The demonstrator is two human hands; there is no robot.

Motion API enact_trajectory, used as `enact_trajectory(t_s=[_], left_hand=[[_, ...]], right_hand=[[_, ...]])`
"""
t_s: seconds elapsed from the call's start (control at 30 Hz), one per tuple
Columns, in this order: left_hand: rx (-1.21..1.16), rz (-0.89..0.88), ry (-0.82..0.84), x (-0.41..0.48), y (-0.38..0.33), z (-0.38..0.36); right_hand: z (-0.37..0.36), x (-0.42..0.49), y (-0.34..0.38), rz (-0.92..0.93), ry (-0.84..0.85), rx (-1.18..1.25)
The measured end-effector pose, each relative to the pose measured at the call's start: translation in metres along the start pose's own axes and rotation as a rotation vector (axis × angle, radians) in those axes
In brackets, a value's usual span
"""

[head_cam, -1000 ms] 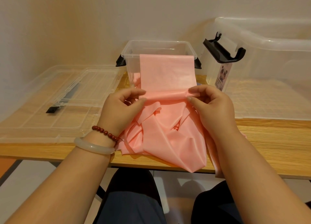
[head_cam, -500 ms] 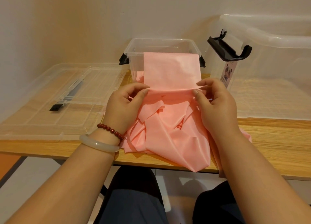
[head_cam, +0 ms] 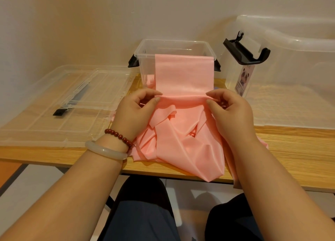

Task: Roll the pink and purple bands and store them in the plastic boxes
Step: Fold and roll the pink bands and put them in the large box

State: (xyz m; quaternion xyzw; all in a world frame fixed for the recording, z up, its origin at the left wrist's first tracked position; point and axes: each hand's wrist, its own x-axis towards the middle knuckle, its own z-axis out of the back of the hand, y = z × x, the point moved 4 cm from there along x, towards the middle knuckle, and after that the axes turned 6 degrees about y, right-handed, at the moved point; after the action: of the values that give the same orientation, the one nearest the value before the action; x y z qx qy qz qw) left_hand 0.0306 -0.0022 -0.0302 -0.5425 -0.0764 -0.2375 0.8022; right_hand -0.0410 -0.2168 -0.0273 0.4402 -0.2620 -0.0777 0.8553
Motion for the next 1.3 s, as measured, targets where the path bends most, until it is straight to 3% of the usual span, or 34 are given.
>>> enact_trajectory(t_s=[0.2,0.37,0.63,0.9,1.3], left_hand=[[0.008,-0.065,-0.058,0.0022,-0.0006,0.0029],[-0.042,-0.020,-0.065,0.0012,0.0034,0.0013],[-0.056,0.010,-0.049,-0.0029,-0.0009,0.0035],[-0.011,-0.023,-0.100,-0.0007,-0.0026,0.0046],[-0.071,-0.025,-0.076,-0.0026,-0.0022,0.0037]], right_hand=[[0.0009,0.0009,0.0026,0.057,-0.030,-0.052],[0.0010,0.0000,0.0007,0.021,-0.054,0.010],[0.0004,0.0007,0.0005,0.038,0.045,-0.004],[0.0028,0.0005,0.0032,0.062,-0.039,0.017],[0.0021,-0.0010,0.0030,0.056,-0.007,0.030]])
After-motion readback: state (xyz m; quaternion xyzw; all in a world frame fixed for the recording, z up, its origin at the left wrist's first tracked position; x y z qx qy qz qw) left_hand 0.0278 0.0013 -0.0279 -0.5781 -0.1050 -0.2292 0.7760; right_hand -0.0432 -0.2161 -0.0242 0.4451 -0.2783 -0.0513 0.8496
